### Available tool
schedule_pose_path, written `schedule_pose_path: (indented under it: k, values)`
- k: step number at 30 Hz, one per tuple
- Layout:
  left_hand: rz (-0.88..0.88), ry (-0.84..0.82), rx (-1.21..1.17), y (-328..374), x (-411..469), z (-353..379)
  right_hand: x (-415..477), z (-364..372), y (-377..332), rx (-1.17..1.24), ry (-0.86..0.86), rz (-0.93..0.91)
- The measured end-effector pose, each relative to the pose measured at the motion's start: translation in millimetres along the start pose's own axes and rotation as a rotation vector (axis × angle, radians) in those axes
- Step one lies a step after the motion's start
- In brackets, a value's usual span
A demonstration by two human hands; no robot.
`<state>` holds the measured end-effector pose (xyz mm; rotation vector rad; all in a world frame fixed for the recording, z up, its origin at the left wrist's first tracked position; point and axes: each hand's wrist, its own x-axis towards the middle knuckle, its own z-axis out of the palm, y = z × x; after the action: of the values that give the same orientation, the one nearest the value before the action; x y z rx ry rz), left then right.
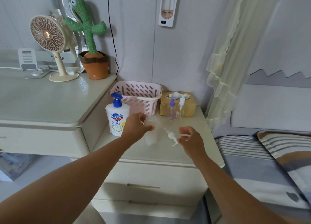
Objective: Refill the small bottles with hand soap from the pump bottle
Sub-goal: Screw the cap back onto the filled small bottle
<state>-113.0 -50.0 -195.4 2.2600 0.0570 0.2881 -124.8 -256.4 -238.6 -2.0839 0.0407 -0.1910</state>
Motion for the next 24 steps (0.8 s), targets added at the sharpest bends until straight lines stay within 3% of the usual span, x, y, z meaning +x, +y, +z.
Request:
schedule_pose_path:
  k: [9, 17, 24]
  values:
    - [0.053, -0.067, 0.06, 5.6, 5.5, -1.6, 21.9, 13.9, 12.5, -0.361, -0.085, -0.149]
    - [0.041, -0.063, 0.079, 4.9, 9.4, 1.8, 42.1, 23.7, 13.7, -0.665, -0.31, -0.219]
    - [0.035, -0.059, 0.072, 3.6, 9.4, 1.4, 39.0, 19.9, 8.4, -0.541, -0.312, -0.216]
